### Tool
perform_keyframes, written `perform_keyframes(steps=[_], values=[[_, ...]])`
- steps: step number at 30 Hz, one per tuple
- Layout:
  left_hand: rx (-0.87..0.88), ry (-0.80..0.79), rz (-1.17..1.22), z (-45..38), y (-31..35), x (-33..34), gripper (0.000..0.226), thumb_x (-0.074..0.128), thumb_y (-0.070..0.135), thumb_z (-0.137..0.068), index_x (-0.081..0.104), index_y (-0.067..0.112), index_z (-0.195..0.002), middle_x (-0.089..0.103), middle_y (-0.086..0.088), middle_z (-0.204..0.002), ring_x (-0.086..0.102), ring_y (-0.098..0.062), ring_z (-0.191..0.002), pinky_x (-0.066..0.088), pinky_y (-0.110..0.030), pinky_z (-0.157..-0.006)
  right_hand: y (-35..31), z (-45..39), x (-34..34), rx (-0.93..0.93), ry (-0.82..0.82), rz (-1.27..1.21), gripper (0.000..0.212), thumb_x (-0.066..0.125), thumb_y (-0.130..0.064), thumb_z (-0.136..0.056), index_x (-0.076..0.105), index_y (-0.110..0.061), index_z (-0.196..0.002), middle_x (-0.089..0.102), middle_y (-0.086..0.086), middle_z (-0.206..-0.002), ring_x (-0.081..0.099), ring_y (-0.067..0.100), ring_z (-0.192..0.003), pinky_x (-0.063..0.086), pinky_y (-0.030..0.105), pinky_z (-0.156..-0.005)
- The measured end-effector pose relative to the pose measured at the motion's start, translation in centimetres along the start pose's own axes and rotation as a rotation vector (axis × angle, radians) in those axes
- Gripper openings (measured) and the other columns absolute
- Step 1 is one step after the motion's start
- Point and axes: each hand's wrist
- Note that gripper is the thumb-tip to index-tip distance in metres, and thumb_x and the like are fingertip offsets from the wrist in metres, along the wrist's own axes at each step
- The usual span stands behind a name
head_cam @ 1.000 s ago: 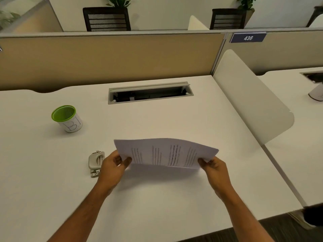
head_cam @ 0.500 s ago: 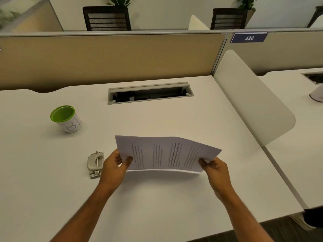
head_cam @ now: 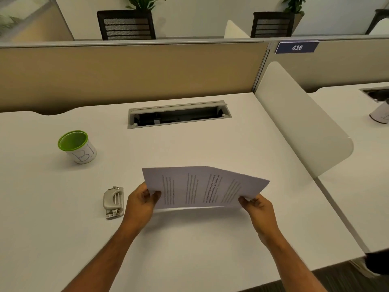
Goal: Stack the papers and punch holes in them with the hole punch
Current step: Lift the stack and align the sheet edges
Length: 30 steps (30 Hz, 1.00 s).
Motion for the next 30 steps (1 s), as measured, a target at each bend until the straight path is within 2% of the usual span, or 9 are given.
perform_keyframes(steps=[2, 5, 8, 11, 15, 18, 21, 26, 30], values=[[-0.026, 0.032, 0.038, -0.5, 0.3, 0.1, 0.024, 0.067, 0.015, -0.093, 0.067, 0.038, -0.096, 0.077, 0.015, -0.089, 0.072, -0.006, -0.086, 0.056, -0.018, -0.063, -0.1, -0.1, -0.2, 0.010, 0.019, -0.046, 0.033, 0.068, -0.012, -0.095, 0.072, -0.040, -0.111, 0.077, -0.012, -0.110, 0.071, 0.010, -0.106, 0.059, 0.019, -0.082], [-0.049, 0.095, 0.119, -1.2, 0.7, 0.3, 0.009, 0.068, 0.015, -0.092, 0.068, 0.024, -0.092, 0.077, 0.016, -0.080, 0.072, -0.003, -0.075, 0.051, -0.011, -0.057, 0.1, 0.1, 0.4, 0.059, 0.048, -0.213, 0.046, 0.074, -0.015, -0.087, 0.060, -0.026, -0.129, 0.074, -0.006, -0.122, 0.066, 0.017, -0.118, 0.052, 0.041, -0.105], [-0.089, 0.059, 0.285, -1.3, 1.0, 0.8, 0.016, 0.066, 0.009, -0.093, 0.070, 0.022, -0.101, 0.078, 0.003, -0.094, 0.073, -0.011, -0.085, 0.058, -0.024, -0.069, -0.2, 0.7, 2.3, 0.034, -0.161, -0.420, 0.057, 0.067, -0.006, -0.090, 0.051, -0.024, -0.142, 0.063, -0.001, -0.141, 0.055, 0.022, -0.134, 0.039, 0.041, -0.116], [-0.142, 0.003, 0.442, -0.9, 1.2, 1.8, 0.024, 0.063, 0.003, -0.093, 0.066, 0.015, -0.114, 0.077, -0.005, -0.107, 0.073, -0.021, -0.099, 0.059, -0.041, -0.081, -2.0, 1.1, 4.9, -0.016, -0.388, -0.536, 0.062, 0.065, 0.000, -0.093, 0.048, -0.025, -0.147, 0.054, 0.007, -0.151, 0.048, 0.025, -0.141, 0.037, 0.036, -0.116], [-0.178, -0.138, 0.509, 0.1, 1.2, 2.7, 0.030, 0.064, 0.008, -0.092, 0.063, 0.014, -0.122, 0.073, -0.010, -0.114, 0.071, -0.026, -0.106, 0.059, -0.044, -0.086, -4.9, 0.3, 6.6, -0.029, -0.289, -0.670, 0.055, 0.068, -0.006, -0.089, 0.058, -0.029, -0.138, 0.062, 0.012, -0.139, 0.058, 0.032, -0.130, 0.054, 0.039, -0.099], [-0.173, -0.203, 0.557, 0.3, 0.8, 2.1, 0.038, 0.069, 0.010, -0.087, 0.061, 0.011, -0.125, 0.072, -0.013, -0.119, 0.068, -0.031, -0.111, 0.058, -0.045, -0.091, -6.5, -0.6, 5.9, -0.107, -0.187, -0.569, 0.045, 0.068, -0.008, -0.091, 0.064, -0.027, -0.131, 0.066, 0.011, -0.134, 0.062, 0.032, -0.125, 0.055, 0.044, -0.099], [-0.197, -0.144, 0.638, -0.2, 0.2, 0.6, 0.045, 0.073, 0.010, -0.080, 0.061, 0.012, -0.123, 0.072, -0.012, -0.120, 0.065, -0.031, -0.115, 0.053, -0.045, -0.099, -8.0, -1.2, 4.2, -0.215, -0.128, -0.338, 0.032, 0.068, -0.012, -0.092, 0.072, -0.027, -0.120, 0.073, 0.003, -0.125, 0.066, 0.028, -0.119, 0.055, 0.044, -0.097], [-0.061, -0.242, 0.316, -0.4, 0.7, -0.6, 0.048, 0.082, 0.038, -0.076, 0.062, 0.027, -0.118, 0.073, 0.000, -0.121, 0.066, -0.025, -0.116, 0.050, -0.039, -0.097, -9.8, -1.1, 2.6, -0.277, -0.225, 0.061, 0.037, 0.056, -0.018, -0.098, 0.070, -0.051, -0.110, 0.075, -0.018, -0.113, 0.070, 0.009, -0.104, 0.060, 0.026, -0.080], [0.054, -0.275, 0.222, -0.5, 2.8, 0.4, 0.043, 0.079, 0.044, -0.078, 0.066, 0.037, -0.119, 0.072, 0.009, -0.121, 0.068, -0.017, -0.113, 0.058, -0.035, -0.092, -10.4, -0.4, 3.1, -0.261, -0.301, 0.166, 0.047, 0.050, -0.018, -0.102, 0.066, -0.063, -0.105, 0.073, -0.029, -0.107, 0.069, 0.000, -0.102, 0.057, 0.013, -0.074]])
Point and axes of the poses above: each hand's wrist, its own z-axis away from the middle knuckle, its own x-axis out of the palm, y = z × x
